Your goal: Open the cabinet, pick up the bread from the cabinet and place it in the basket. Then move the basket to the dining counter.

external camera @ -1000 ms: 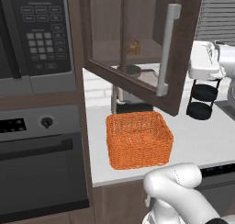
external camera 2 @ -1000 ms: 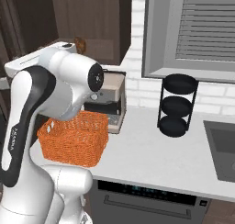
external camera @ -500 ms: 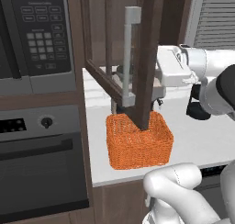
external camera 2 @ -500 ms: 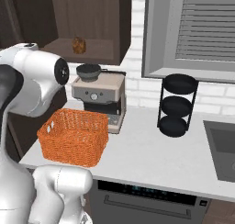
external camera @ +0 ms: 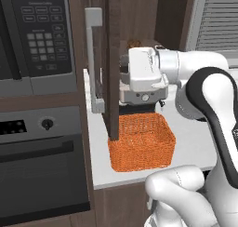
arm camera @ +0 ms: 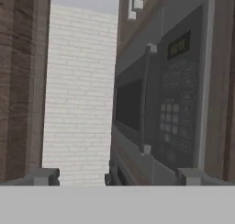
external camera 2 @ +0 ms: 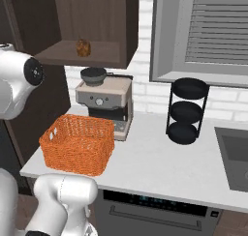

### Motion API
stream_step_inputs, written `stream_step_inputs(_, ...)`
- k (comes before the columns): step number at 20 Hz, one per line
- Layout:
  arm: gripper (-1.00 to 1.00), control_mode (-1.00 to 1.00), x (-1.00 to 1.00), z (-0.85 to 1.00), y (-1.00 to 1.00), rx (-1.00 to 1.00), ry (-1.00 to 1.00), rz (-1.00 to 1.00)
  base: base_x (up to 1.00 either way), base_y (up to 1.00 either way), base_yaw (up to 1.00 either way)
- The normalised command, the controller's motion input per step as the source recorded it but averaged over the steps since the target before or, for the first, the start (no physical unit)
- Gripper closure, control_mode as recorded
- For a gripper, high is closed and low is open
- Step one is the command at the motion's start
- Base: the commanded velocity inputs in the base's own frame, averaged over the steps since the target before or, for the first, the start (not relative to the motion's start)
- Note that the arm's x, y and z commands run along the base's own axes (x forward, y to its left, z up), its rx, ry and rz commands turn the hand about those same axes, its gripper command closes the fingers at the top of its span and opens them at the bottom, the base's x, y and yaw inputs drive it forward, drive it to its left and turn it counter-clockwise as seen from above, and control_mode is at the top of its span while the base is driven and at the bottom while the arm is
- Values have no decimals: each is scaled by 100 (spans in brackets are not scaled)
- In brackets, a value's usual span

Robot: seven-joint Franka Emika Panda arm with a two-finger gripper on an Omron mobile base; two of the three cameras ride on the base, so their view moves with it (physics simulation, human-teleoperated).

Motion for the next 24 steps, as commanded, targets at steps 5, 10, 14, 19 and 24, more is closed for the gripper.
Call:
stream_step_inputs(5, -100, -100, 0, 0, 22, -2, 0, 0, 0, 0, 0)
stream_step_inputs(10, -100, -100, 0, 7, -12, 0, -1, 0, 0, 0, 0)
stream_step_inputs(14, -100, -100, -5, 31, -91, 0, 3, -5, 0, 0, 0)
stream_step_inputs(19, -100, -100, 0, 9, -100, -5, 20, -33, 0, 0, 0)
stream_step_inputs(24, -100, -100, 0, 12, -80, -8, 33, -63, 0, 0, 0)
